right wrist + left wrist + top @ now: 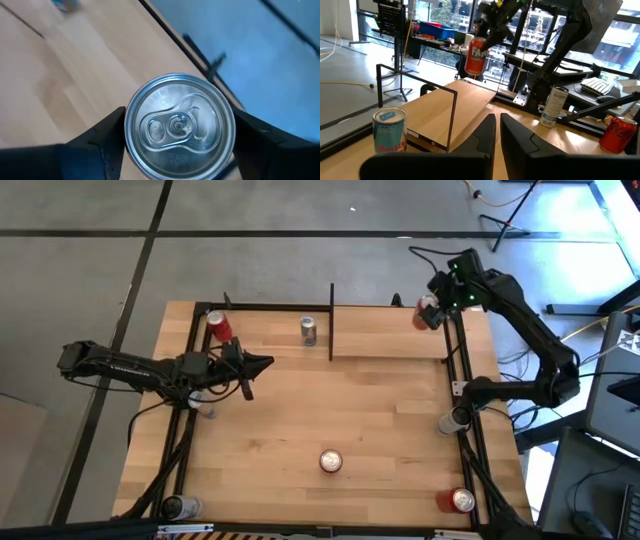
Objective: Place canned beverage on shelf
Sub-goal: Put the top orange soda can on the shelf
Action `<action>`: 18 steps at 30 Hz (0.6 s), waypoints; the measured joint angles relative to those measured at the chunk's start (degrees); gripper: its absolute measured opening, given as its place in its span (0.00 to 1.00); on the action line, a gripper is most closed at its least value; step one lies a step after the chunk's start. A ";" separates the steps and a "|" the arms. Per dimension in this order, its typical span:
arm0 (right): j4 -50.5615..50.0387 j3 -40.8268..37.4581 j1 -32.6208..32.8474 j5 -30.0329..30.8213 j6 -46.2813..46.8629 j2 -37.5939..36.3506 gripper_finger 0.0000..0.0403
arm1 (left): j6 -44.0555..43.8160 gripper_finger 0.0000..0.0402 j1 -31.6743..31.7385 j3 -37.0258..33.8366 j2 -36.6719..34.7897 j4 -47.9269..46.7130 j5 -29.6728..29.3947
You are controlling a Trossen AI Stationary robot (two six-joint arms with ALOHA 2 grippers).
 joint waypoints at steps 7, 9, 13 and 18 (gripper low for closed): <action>2.20 -3.32 -3.59 0.00 -1.07 0.04 0.65 | 0.01 0.05 -0.02 0.00 0.00 0.00 -1.98; 3.31 -4.09 -3.58 0.13 -1.11 0.41 0.65 | -0.03 0.05 0.00 0.00 0.00 0.00 -2.07; 3.67 -6.76 -3.60 0.89 -1.43 1.68 0.65 | 0.00 0.05 -0.01 0.00 0.00 0.00 -2.08; 4.14 -10.57 -3.58 1.60 -4.84 1.81 0.65 | 0.00 0.05 0.00 0.00 0.00 -0.02 -2.11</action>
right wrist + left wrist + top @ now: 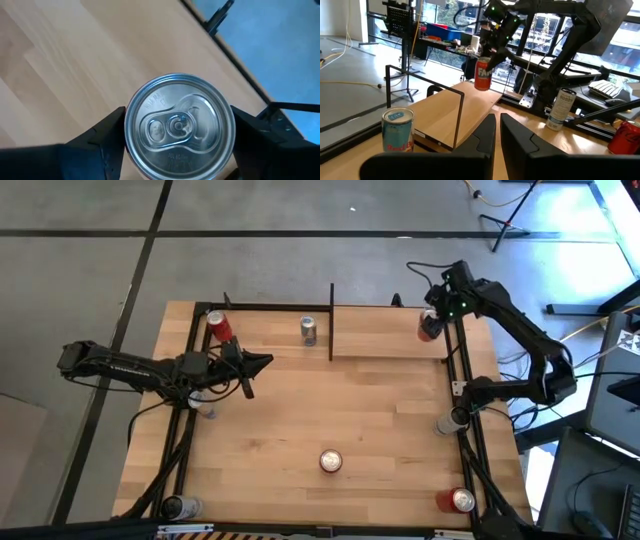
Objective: Place canned beverage on shelf
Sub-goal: Put the top orange soda can on the shelf
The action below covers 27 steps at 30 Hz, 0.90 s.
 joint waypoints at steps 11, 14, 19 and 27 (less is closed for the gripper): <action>7.27 -4.47 0.04 2.40 -1.47 -0.04 0.65 | 0.00 0.05 -0.02 0.00 0.00 0.02 -0.35; 7.49 -4.67 0.04 2.34 -2.53 -0.08 0.65 | -0.01 0.05 0.00 0.00 0.01 0.04 -0.35; 7.37 -4.67 0.04 2.14 -3.40 -0.09 0.66 | -0.04 0.05 0.00 0.00 0.02 0.33 -0.35; 7.44 -4.75 0.04 0.82 -3.64 -0.07 0.91 | -0.15 0.05 0.00 0.00 0.00 1.64 -0.35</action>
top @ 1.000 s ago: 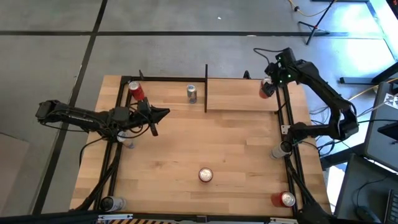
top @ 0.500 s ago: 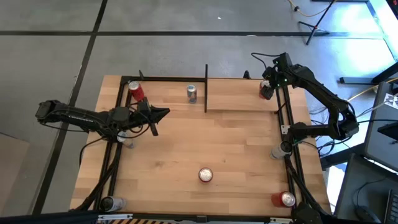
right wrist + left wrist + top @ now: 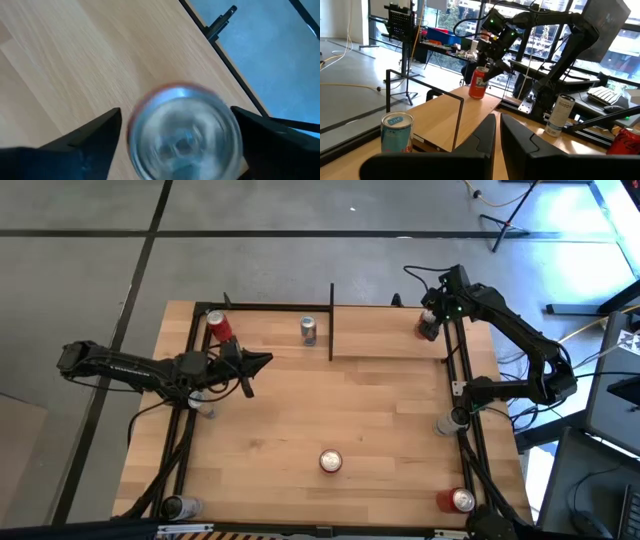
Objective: Place canned beverage on shelf
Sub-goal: Put the top orange soda can on the shelf, then put the orange soda can on the shelf aligned with the other orange soda can
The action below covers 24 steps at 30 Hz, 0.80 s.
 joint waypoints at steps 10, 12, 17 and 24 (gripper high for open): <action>-3.67 5.09 0.04 0.24 -0.16 0.00 0.95 | 0.00 0.05 -0.01 0.00 0.00 0.00 0.02; -6.54 7.79 0.04 -0.71 0.08 0.00 0.95 | 0.00 0.05 0.00 0.00 0.00 0.00 0.02; -14.97 14.79 2.78 -10.20 6.75 -0.30 0.96 | 0.01 0.05 0.00 0.00 0.01 -0.01 0.02; -16.29 17.28 19.26 -14.59 16.20 -4.03 0.96 | -2.16 0.05 0.00 0.00 0.00 0.06 -0.08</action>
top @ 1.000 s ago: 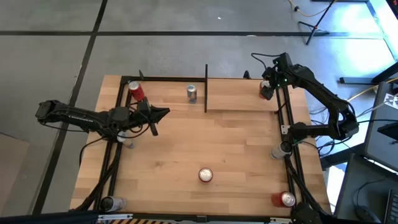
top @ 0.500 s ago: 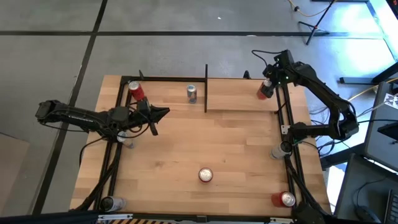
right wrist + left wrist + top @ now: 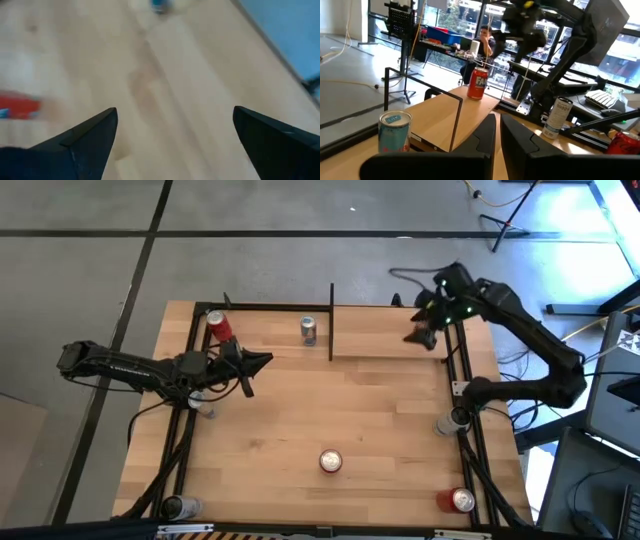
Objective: Place canned beverage on shelf
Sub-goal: Put the orange soda can on the shelf aligned with the other orange soda can
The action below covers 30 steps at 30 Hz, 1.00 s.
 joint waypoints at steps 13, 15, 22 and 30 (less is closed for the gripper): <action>8.91 0.00 28.28 -1.14 19.31 -0.09 0.96 | -17.31 0.31 0.00 0.00 0.08 -2.57 -1.39; 10.99 0.00 31.26 -2.46 23.62 0.26 0.96 | -18.43 0.36 -0.02 0.00 0.10 -3.63 -0.71; 10.92 0.00 47.25 7.41 39.31 0.23 0.96 | -18.26 0.43 -0.02 0.00 0.13 -3.45 7.33; 10.93 0.00 62.48 15.73 65.33 0.20 0.96 | -18.19 0.41 -0.02 -0.02 0.13 -3.42 10.73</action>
